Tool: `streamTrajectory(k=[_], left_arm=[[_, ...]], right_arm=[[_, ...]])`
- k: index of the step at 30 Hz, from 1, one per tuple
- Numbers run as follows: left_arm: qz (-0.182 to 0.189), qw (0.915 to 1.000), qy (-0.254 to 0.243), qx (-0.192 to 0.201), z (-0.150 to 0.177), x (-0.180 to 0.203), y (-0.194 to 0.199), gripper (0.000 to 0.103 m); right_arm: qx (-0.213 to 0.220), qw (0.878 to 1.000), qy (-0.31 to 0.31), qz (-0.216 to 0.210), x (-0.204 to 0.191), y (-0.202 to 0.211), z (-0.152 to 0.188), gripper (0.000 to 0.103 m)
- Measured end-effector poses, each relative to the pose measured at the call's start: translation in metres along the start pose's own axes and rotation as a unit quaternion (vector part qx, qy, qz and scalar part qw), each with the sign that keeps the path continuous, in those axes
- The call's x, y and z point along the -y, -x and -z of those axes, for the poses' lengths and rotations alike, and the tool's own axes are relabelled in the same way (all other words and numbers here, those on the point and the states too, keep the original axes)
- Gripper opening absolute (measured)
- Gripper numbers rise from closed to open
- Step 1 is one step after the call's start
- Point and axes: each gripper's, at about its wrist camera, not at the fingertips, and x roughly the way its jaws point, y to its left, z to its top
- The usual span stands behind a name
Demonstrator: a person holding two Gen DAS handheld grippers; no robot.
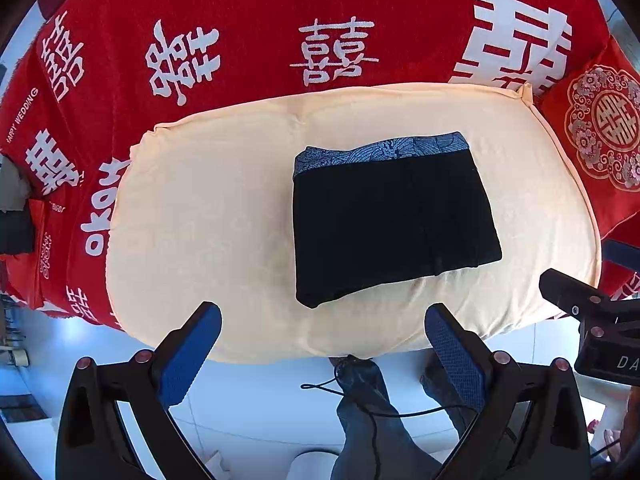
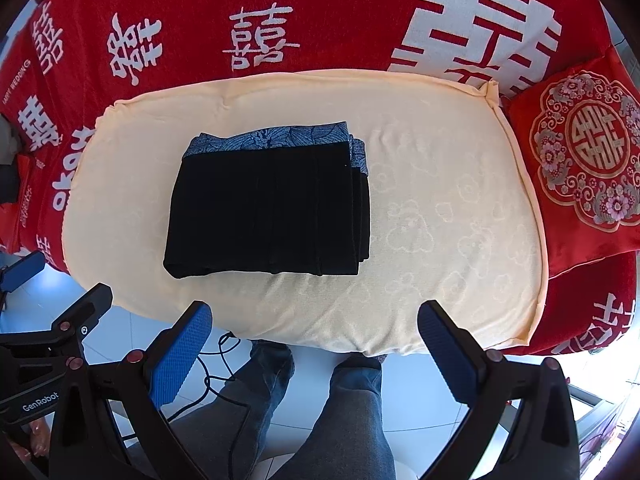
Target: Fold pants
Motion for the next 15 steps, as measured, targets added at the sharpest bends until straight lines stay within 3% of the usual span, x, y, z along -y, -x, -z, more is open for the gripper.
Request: streamTrajectory(k=[15], left_arm=[[0.005,0.9999,-0.010,-0.002,-0.0040,0.0023,-0.0030,0.102]], right_arm=[[-0.005,1.000,0.005,0.009,-0.0022,-0.0014,-0.0052,0.103]])
